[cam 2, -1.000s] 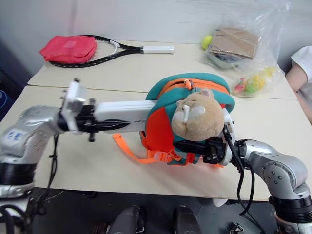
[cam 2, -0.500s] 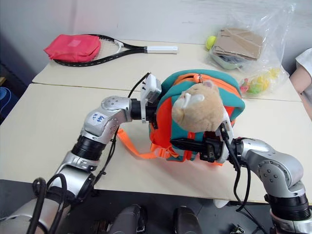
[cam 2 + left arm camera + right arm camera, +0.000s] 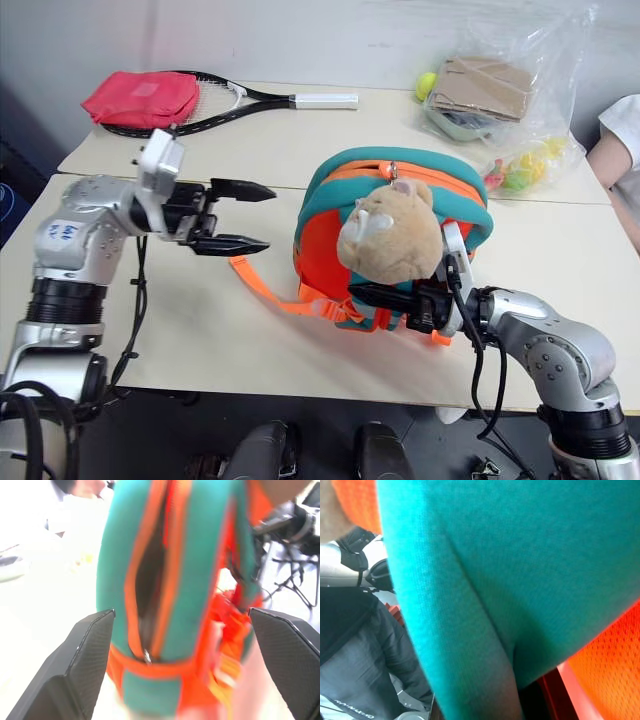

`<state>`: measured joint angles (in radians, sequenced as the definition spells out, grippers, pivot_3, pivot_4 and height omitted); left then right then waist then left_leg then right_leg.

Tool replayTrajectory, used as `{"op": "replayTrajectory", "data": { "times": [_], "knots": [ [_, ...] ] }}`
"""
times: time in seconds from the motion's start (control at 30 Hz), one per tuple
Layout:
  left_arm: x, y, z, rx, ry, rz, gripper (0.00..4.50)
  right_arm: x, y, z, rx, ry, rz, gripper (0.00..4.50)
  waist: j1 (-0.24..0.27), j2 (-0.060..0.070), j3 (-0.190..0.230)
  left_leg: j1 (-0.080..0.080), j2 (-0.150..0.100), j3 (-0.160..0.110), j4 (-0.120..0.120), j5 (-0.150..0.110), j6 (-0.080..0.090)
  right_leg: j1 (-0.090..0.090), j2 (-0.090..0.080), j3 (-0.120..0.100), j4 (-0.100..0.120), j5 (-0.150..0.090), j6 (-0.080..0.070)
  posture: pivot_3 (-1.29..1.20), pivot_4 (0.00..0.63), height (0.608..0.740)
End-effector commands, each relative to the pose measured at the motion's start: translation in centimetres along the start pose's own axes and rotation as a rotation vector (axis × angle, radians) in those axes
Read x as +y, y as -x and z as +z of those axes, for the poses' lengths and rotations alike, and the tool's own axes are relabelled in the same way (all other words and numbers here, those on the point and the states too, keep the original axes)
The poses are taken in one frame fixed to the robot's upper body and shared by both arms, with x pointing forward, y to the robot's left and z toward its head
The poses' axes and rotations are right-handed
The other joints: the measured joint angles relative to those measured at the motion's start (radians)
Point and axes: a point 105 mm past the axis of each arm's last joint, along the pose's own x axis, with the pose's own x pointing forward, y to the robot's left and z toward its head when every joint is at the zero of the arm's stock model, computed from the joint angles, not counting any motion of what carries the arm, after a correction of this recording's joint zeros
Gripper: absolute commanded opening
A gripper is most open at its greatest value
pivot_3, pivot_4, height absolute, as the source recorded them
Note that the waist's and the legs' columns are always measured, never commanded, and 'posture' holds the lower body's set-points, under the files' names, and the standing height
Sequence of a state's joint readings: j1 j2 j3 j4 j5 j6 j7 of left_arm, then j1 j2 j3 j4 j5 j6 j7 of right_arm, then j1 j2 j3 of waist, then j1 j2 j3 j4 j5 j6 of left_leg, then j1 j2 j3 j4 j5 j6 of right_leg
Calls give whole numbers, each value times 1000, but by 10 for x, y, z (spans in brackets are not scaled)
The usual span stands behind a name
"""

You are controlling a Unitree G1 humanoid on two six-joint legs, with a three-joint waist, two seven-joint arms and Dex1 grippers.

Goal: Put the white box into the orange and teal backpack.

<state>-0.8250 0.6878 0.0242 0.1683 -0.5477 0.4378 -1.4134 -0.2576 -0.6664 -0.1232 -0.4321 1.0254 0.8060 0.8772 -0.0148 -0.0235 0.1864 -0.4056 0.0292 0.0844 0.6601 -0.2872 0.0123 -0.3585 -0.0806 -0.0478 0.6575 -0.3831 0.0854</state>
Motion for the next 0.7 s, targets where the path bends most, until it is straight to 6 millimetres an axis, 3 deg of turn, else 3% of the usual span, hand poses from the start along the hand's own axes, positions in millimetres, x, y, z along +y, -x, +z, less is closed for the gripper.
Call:
{"op": "replayTrajectory", "data": {
  "times": [0.03,0.1,0.17,0.5,0.7],
  "knots": [
    [-16,-13,38,-77,-170,-65,4478,6,-3,4,-5,42,18,0,5,0,0,0,0,0,0,0,0,0,0,0,0,0,0,0,150,740],
    [-29,-34,63,-145,-273,-106,4478,4,-4,3,6,43,15,0,13,0,0,0,0,0,0,0,0,0,0,0,0,0,0,0,150,740],
    [-41,-49,75,-176,-342,-150,4478,3,-5,3,13,41,19,0,12,0,0,0,0,-1,1,0,0,1,0,-1,0,0,0,0,150,740],
    [-48,-111,77,-250,-518,-223,4478,-1,-12,3,26,34,53,0,9,2,0,1,0,-1,1,1,-1,1,2,0,0,0,0,0,150,740],
    [-54,-130,66,-251,-567,-263,4478,-2,-16,3,23,31,61,0,9,2,0,1,1,-1,1,1,-1,1,2,0,0,0,0,0,150,740]
  ]
}}
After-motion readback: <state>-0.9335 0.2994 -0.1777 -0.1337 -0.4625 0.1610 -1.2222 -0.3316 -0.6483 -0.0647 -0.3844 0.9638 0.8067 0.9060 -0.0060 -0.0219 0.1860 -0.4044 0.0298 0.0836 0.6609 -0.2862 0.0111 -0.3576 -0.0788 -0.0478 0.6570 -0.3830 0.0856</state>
